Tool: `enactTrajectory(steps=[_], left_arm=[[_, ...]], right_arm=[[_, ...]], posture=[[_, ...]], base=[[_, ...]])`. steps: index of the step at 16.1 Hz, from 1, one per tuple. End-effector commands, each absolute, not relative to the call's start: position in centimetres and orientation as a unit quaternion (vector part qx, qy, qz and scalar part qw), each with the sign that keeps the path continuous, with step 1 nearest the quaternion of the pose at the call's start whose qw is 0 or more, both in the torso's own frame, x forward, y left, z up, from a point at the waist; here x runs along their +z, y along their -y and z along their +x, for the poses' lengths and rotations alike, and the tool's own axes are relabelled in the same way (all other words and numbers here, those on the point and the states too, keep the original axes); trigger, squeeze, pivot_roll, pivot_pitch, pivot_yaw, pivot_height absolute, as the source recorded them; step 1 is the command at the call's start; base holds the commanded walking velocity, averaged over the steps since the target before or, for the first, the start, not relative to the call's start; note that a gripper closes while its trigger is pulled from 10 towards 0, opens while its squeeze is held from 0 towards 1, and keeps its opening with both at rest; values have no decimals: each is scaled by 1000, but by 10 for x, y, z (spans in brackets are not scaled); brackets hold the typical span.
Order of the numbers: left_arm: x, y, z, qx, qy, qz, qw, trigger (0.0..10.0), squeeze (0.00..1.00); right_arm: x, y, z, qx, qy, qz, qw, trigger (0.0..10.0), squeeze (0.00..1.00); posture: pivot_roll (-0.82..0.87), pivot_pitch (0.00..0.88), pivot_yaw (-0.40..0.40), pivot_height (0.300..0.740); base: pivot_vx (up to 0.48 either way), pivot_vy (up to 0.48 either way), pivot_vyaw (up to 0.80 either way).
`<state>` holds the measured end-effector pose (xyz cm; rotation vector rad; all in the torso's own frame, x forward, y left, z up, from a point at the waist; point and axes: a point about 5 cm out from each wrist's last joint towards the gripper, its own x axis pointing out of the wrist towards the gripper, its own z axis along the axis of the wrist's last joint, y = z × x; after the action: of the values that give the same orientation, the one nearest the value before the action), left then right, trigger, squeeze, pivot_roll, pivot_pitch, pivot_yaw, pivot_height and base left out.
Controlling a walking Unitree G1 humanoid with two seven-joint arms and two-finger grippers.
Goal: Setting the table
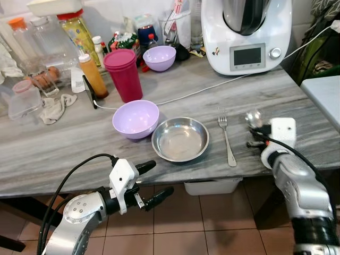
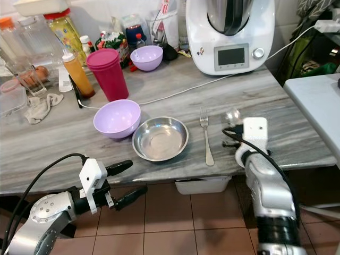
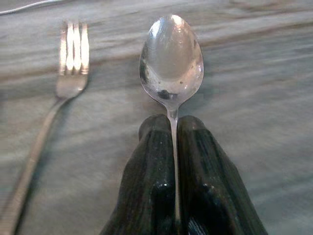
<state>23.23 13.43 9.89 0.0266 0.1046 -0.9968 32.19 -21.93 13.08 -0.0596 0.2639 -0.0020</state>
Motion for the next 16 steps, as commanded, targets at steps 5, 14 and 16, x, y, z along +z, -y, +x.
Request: enactTrajectory(steps=[5,14,16], left_arm=[[103,-135,232,-479,-48,20,877,10000,0],[104,-131,233,-491,-37,10,870,10000,0],[105,-129,232,-502,-37,3,864,10000,0]], right_arm=[[122,195,325,46,-149,-18,988,10000,0],[117,202,325,39,-154,-32,987,10000,0],[119,204,327,38,-151,-34,987,10000,0]], posture=[[-265,85,135,740],[-273,85,140,740],[-274,85,140,740]], base=[[0,0,0],[0,0,0],[0,0,0]])
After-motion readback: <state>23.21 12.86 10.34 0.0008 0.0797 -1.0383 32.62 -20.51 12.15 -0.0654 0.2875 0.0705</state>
